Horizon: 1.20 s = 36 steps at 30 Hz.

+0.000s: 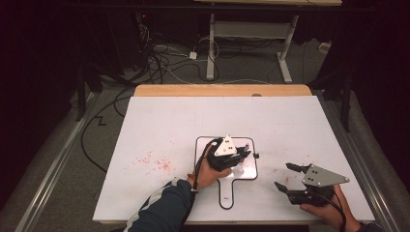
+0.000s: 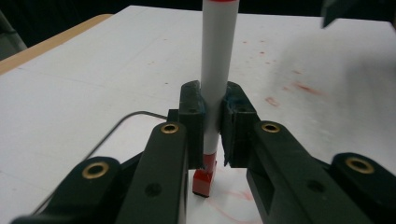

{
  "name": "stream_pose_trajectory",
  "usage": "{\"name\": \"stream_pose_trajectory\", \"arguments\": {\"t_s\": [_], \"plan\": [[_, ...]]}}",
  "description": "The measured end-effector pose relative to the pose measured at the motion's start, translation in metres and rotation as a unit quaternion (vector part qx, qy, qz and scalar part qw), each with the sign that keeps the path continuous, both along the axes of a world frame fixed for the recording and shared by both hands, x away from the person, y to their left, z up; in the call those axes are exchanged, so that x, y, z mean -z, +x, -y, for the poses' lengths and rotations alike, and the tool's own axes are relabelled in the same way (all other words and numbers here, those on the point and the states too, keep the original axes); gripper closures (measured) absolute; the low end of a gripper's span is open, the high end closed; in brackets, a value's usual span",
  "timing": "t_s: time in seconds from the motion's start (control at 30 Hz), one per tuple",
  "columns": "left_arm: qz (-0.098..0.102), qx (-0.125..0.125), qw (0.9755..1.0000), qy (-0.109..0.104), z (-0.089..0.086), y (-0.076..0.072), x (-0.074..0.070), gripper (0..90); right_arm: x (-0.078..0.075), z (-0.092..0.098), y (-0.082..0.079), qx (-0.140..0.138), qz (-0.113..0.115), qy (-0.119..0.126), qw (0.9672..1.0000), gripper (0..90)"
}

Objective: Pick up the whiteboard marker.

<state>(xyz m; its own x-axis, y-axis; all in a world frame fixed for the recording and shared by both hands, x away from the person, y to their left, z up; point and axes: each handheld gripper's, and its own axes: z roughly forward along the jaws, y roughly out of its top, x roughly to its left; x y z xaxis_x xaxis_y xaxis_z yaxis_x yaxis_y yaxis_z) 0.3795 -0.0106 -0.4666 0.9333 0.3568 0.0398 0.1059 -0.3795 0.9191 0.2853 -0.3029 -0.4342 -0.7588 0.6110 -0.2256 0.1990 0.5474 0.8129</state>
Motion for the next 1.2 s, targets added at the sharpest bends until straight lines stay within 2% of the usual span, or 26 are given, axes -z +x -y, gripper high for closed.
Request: {"name": "stream_pose_trajectory", "arguments": {"t_s": [0.1,0.17,0.27,0.3,0.4,0.43,0.53,0.6,0.7,0.77,0.8,0.87,0.9,0.93,1.07,1.2], "plan": [[0.003,0.012,0.9999,0.005,0.001,-0.008,0.0,78.6,0.0,0.0,0.0,0.001,-0.001,0.001,1.0,28.7],[0.012,0.026,0.9993,0.023,0.002,-0.017,-0.003,78.6,-0.001,-0.001,-0.001,0.0,0.001,0.0,1.0,28.7],[-0.004,0.033,0.9993,0.02,-0.001,-0.023,-0.004,78.7,-0.002,-0.001,-0.001,-0.001,0.003,0.001,1.0,28.7],[-0.001,0.033,0.9992,0.022,-0.003,-0.025,-0.004,78.6,-0.002,-0.001,0.0,0.0,0.002,0.001,1.0,28.7],[0.007,0.027,0.9992,0.027,-0.006,-0.025,-0.004,78.7,-0.001,-0.002,0.0,-0.003,0.001,-0.001,1.0,28.7],[0.012,0.015,0.9994,0.029,-0.008,-0.021,-0.003,78.6,-0.001,-0.002,0.0,-0.004,0.002,-0.001,1.0,28.7],[0.018,0.005,0.9992,0.035,-0.01,-0.017,-0.004,78.7,-0.001,-0.002,-0.001,-0.005,0.003,-0.002,1.0,28.7],[0.024,-0.012,0.9988,0.041,-0.015,-0.013,-0.004,78.7,-0.001,-0.002,0.0,-0.004,0.003,-0.004,1.0,28.8],[0.013,-0.015,0.9993,0.031,-0.017,-0.01,-0.003,78.7,-0.001,-0.001,0.0,-0.002,0.004,-0.004,1.0,28.8],[0.013,-0.013,0.9993,0.032,-0.013,-0.01,-0.003,78.7,0.0,-0.002,0.0,-0.003,0.001,-0.006,1.0,28.8],[0.004,-0.003,0.9997,0.026,-0.008,-0.013,-0.003,78.7,-0.001,-0.002,0.0,-0.006,0.002,-0.007,1.0,28.8],[0.004,0.006,0.9996,0.026,-0.006,-0.016,-0.003,78.7,-0.001,-0.003,-0.001,-0.005,0.002,-0.006,1.0,28.8],[0.006,0.015,0.9995,0.028,-0.004,-0.02,-0.003,78.7,-0.001,-0.003,-0.001,-0.005,0.004,-0.007,1.0,28.7],[0.0,0.025,0.9993,0.027,-0.001,-0.027,-0.003,78.7,-0.002,-0.002,-0.001,-0.006,0.005,-0.006,1.0,28.8],[0.004,0.038,0.9989,0.026,0.008,-0.035,-0.003,78.7,-0.001,-0.001,-0.001,-0.003,0.002,-0.004,1.0,28.8],[0.006,0.041,0.9988,0.027,0.025,-0.034,-0.004,78.7,-0.002,-0.003,-0.001,-0.008,0.005,-0.005,0.9999,28.8]]}}
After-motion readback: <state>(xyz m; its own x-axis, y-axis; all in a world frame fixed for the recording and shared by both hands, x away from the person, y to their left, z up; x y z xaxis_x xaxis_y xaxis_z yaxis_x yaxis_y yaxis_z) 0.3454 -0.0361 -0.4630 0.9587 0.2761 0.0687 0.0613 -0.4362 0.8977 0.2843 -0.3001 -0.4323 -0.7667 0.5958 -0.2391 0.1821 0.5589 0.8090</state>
